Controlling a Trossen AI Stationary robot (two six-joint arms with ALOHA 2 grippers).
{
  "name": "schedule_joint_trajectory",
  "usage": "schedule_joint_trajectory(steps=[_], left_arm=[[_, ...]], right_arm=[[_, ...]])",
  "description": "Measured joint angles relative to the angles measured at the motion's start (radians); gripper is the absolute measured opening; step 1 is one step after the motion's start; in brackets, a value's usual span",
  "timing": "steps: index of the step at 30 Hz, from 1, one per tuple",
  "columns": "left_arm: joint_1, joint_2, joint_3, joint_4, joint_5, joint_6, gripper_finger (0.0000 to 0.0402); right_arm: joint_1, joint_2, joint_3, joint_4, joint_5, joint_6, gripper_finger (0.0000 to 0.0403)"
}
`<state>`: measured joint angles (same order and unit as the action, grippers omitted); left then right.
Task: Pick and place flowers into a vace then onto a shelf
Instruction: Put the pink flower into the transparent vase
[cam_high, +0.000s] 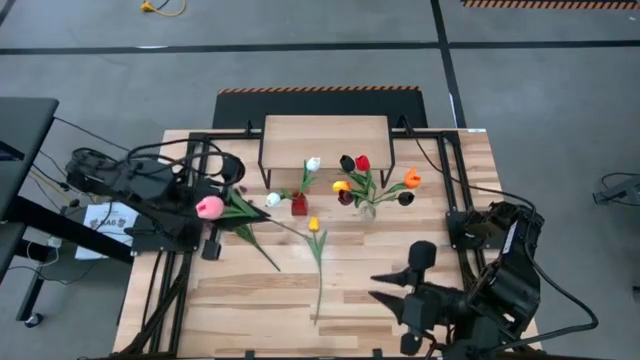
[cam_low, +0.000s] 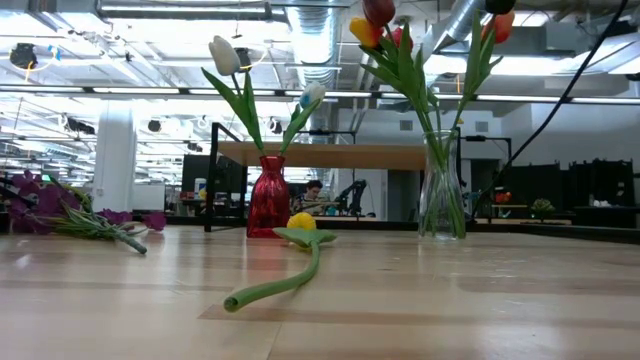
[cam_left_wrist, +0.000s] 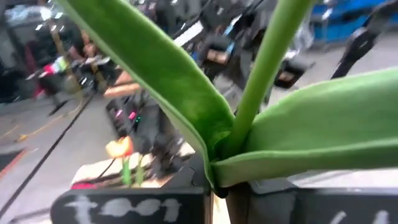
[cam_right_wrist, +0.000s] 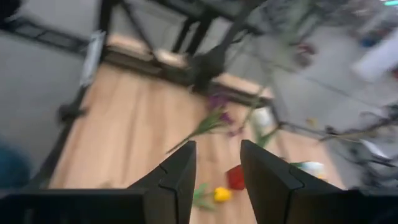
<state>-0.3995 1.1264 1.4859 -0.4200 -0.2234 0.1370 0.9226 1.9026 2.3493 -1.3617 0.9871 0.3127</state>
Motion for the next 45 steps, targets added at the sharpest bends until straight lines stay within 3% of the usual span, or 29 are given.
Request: schedule_joint_trajectory(steps=[6, 11, 14, 25, 36, 45], left_arm=[[0.042, -0.029, -0.126, 0.203, 0.19, -0.012, 0.0], [0.134, 0.018, -0.146, 0.258, 0.265, -0.033, 0.0], [0.226, 0.063, -0.123, 0.269, 0.37, -0.066, 0.0], [0.594, 0.343, 0.129, 0.241, 0.773, -0.207, 0.0], [0.73, 0.636, 0.482, 0.025, 0.883, -0.141, 0.0], [0.797, 0.75, 0.565, -0.038, 0.928, -0.101, 0.0]], right_arm=[[0.0, 0.001, 0.0, -0.002, -0.245, -0.055, 0.0118], [0.006, 0.001, 0.0, -0.035, -0.254, -0.051, 0.0118], [0.008, 0.0, 0.0, -0.078, -0.256, -0.051, 0.0118], [0.006, -0.001, 0.0, -0.21, -0.254, -0.05, 0.0118], [0.009, -0.039, 0.0, -0.21, -0.26, -0.006, 0.0118], [0.014, -0.042, 0.0, -0.209, -0.267, -0.006, 0.0118]])
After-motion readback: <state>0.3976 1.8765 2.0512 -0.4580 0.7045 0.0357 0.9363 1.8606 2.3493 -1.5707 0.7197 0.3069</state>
